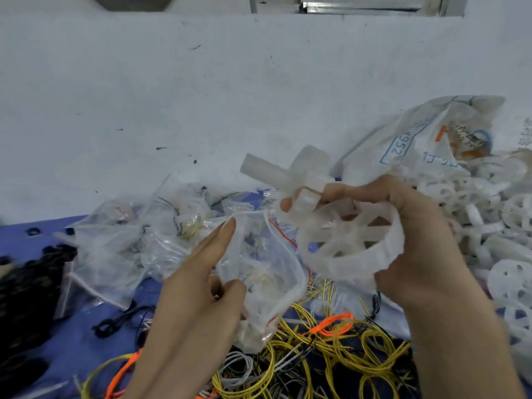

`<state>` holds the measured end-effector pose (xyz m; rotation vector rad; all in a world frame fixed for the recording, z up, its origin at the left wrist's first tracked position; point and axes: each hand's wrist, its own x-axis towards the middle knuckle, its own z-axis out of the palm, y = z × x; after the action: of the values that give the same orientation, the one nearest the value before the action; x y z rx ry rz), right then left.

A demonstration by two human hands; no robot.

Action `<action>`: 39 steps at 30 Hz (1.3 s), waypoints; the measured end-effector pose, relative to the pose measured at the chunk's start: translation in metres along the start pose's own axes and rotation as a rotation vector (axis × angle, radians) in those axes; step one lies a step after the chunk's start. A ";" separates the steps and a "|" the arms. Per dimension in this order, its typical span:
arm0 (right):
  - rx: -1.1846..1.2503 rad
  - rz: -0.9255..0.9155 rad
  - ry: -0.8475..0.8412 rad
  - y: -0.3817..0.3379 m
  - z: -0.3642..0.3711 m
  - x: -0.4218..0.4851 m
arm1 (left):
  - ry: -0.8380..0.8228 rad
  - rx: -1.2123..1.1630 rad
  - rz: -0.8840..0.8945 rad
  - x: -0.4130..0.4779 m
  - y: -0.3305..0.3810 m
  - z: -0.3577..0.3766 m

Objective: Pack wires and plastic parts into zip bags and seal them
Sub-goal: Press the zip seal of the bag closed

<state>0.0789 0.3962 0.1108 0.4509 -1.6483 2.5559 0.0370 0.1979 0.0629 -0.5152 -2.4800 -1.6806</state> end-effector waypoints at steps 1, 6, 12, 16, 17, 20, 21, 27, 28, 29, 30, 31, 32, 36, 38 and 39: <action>-0.080 0.031 0.005 0.001 0.005 -0.001 | 0.001 -0.044 -0.024 -0.001 0.002 0.000; -0.620 0.061 0.055 0.009 0.008 0.002 | -0.003 -0.127 -0.054 -0.006 0.012 -0.001; -0.692 0.189 -0.066 0.014 0.011 0.006 | 0.018 -0.083 -0.035 -0.007 0.015 0.000; -0.890 0.223 0.047 0.019 0.008 0.009 | 0.032 -0.089 -0.031 -0.007 0.018 0.000; -0.918 0.245 0.064 0.020 0.010 0.009 | 0.032 -0.077 -0.035 -0.007 0.018 0.000; -1.036 0.290 0.101 0.022 0.010 0.010 | 0.023 -0.037 -0.049 -0.007 0.016 -0.001; -1.080 0.291 0.115 0.023 0.009 0.011 | 0.019 -0.033 -0.049 -0.007 0.016 -0.001; -1.184 0.159 0.238 0.018 0.011 0.007 | -0.005 -0.032 -0.018 -0.011 0.015 0.003; -1.119 0.092 0.290 0.016 0.012 0.006 | -0.004 -0.038 -0.017 -0.011 0.016 0.004; -1.039 0.010 0.340 0.015 0.014 0.007 | 0.004 -0.042 -0.018 -0.011 0.017 0.004; -0.947 -0.073 0.383 0.014 0.015 0.007 | 0.013 -0.051 -0.026 -0.011 0.017 0.004; -0.841 -0.134 0.407 0.015 0.016 0.009 | 0.024 -0.076 -0.043 -0.010 0.018 0.004; -0.728 -0.168 0.410 0.018 0.018 0.010 | 0.031 -0.114 -0.062 -0.010 0.019 0.004; -0.384 -0.208 0.362 0.036 0.035 0.018 | 0.004 -0.194 -0.059 -0.009 0.021 0.003; -0.318 -0.183 0.328 0.048 0.042 0.023 | 0.010 -0.217 -0.044 -0.007 0.018 0.002; -0.367 -0.176 0.321 0.052 0.044 0.025 | 0.033 -0.229 -0.047 -0.005 0.016 0.000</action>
<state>0.0527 0.3323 0.0889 0.1400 -1.8024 2.0128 0.0469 0.2019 0.0755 -0.4484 -2.3074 -1.9878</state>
